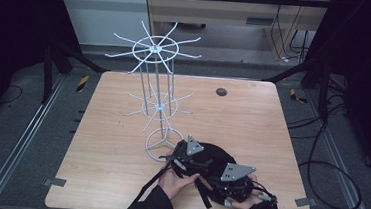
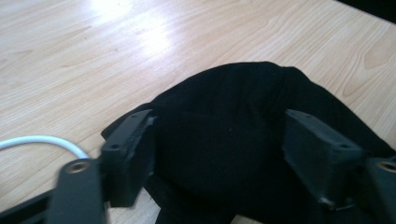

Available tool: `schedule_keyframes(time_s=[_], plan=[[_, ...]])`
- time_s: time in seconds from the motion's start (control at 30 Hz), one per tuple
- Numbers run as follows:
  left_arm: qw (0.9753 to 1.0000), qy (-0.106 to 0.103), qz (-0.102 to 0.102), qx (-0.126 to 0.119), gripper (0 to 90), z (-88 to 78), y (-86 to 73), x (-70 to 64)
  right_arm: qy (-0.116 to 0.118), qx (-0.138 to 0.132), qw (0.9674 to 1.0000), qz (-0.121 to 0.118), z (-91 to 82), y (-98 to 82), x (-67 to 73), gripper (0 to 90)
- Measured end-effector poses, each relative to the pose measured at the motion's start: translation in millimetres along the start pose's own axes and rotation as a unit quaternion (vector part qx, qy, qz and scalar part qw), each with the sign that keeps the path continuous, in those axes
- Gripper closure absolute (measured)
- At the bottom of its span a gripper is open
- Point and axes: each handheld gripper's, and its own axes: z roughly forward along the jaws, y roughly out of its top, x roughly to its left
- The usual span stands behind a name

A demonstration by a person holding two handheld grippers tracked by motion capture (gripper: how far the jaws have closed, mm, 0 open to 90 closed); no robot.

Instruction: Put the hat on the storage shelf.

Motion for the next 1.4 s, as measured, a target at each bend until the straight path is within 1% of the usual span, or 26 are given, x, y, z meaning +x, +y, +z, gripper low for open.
schedule_keyframes(time_s=[0.1, 0.2, 0.23, 0.33, 0.37, 0.4, 0.43, 0.47, 0.5, 0.53, 0.57, 0.6, 0.67, 0.7, 0.73, 0.83, 0.87, 1.0, 1.03, 1.07, 1.1, 1.13, 1.17, 1.23, 1.37, 1.4], plan=[[1.0000, -0.001, 0.004, 0.007, 39.5, 1.5, -0.6, -0.4, -0.001, -0.004, 1.0000, 0.002, -1.2, -0.5, -0.1, 82.0], [0.9996, -0.002, 0.006, 0.028, 46.4, 5.7, -3.2, 0.5, 0.003, -0.024, 0.9995, 0.021, -12.8, -0.6, -4.3, 78.7], [0.9996, -0.002, 0.006, 0.028, 48.3, 5.7, -3.2, 0.5, 0.003, -0.024, 0.9995, 0.021, -12.8, -0.6, -4.3, 78.7], [0.9990, -0.006, -0.001, 0.044, 51.8, 11.2, -11.2, 3.9, -0.023, -0.071, 0.9961, 0.047, -38.1, 0.7, -13.5, 70.3], [0.9990, -0.006, -0.001, 0.044, 52.3, 11.2, -11.2, 3.9, -0.023, -0.071, 0.9961, 0.047, -38.1, 0.7, -13.5, 70.3], [0.9989, -0.013, -0.004, 0.044, 52.8, 11.3, -14.0, 6.4, -0.059, -0.091, 0.9915, 0.072, -49.7, 0.2, -22.4, 63.9], [0.9989, -0.013, -0.004, 0.045, 53.2, 11.0, -14.4, 6.7, -0.086, -0.093, 0.9882, 0.086, -52.8, -0.6, -27.5, 59.8], [0.9989, -0.013, -0.004, 0.045, 53.4, 11.0, -14.4, 6.7, -0.086, -0.093, 0.9882, 0.086, -52.8, -0.6, -27.5, 59.8], [0.9989, -0.013, -0.004, 0.046, 53.6, 10.7, -14.6, 6.6, -0.123, -0.089, 0.9828, 0.104, -54.0, -3.4, -37.3, 52.3], [0.9989, -0.011, -0.001, 0.046, 53.7, 10.3, -14.7, 6.0, -0.137, -0.085, 0.9804, 0.113, -52.1, -5.0, -41.4, 48.4], [0.9989, -0.011, -0.001, 0.046, 53.8, 10.3, -14.7, 6.0, -0.137, -0.085, 0.9804, 0.113, -52.1, -5.0, -41.4, 48.4], [0.9990, -0.012, -0.001, 0.044, 53.9, 10.1, -15.7, 6.0, -0.147, -0.070, 0.9782, 0.129, -46.2, -8.6, -48.4, 44.8], [0.9991, -0.012, -0.003, 0.041, 53.9, 10.0, -17.5, 6.4, -0.138, -0.060, 0.9783, 0.142, -38.9, -11.6, -51.8, 44.1], [0.9991, -0.012, -0.003, 0.041, 53.9, 10.0, -17.5, 6.4, -0.138, -0.060, 0.9783, 0.142, -38.9, -11.6, -51.8, 44.1], [0.9992, -0.014, -0.008, 0.036, 53.9, 10.3, -19.7, 6.6, -0.133, -0.046, 0.9798, 0.142, -31.9, -12.7, -53.1, 43.3], [0.9993, -0.016, -0.008, 0.033, 53.9, 10.2, -21.2, 7.3, -0.127, -0.037, 0.9800, 0.149, -25.9, -13.6, -55.4, 42.6], [0.9993, -0.016, -0.007, 0.033, 53.9, 10.2, -22.0, 7.8, -0.119, -0.034, 0.9787, 0.164, -20.5, -14.5, -58.3, 42.6], [0.9993, -0.016, -0.007, 0.032, 53.8, 11.7, -23.7, 7.9, -0.113, -0.007, 0.9799, 0.164, -9.2, -16.4, -59.1, 49.5], [0.9993, -0.016, -0.007, 0.032, 53.9, 11.7, -23.7, 7.9, -0.113, -0.007, 0.9799, 0.164, -9.2, -16.4, -59.1, 49.5], [0.9994, -0.016, -0.010, 0.030, 53.9, 12.4, -25.1, 7.8, -0.115, 0.014, 0.9801, 0.161, -6.0, -17.5, -60.0, 61.2], [0.9994, -0.016, -0.010, 0.030, 54.0, 12.4, -25.1, 7.8, -0.115, 0.014, 0.9801, 0.161, -6.0, -17.5, -60.0, 61.2], [0.9995, -0.015, -0.012, 0.027, 54.0, 12.8, -26.4, 8.0, -0.114, 0.028, 0.9798, 0.162, -3.9, -19.4, -61.3, 71.4], [0.9995, -0.015, -0.012, 0.027, 54.1, 12.8, -26.4, 8.0, -0.114, 0.028, 0.9798, 0.162, -3.9, -19.4, -61.3, 71.4], [0.9995, -0.015, -0.011, 0.025, 54.2, 12.3, -26.4, 8.1, -0.105, 0.026, 0.9795, 0.170, -7.2, -17.8, -62.1, 84.5], [0.9997, -0.016, -0.014, 0.014, 53.8, 9.8, -25.0, 9.2, -0.108, 0.023, 0.9808, 0.161, -11.7, -13.2, -59.9, 86.8], [0.9995, -0.022, -0.021, -0.008, 53.5, 6.3, -21.7, 11.1, -0.121, -0.003, 0.9809, 0.152, -20.3, -7.9, -58.9, 86.9]])
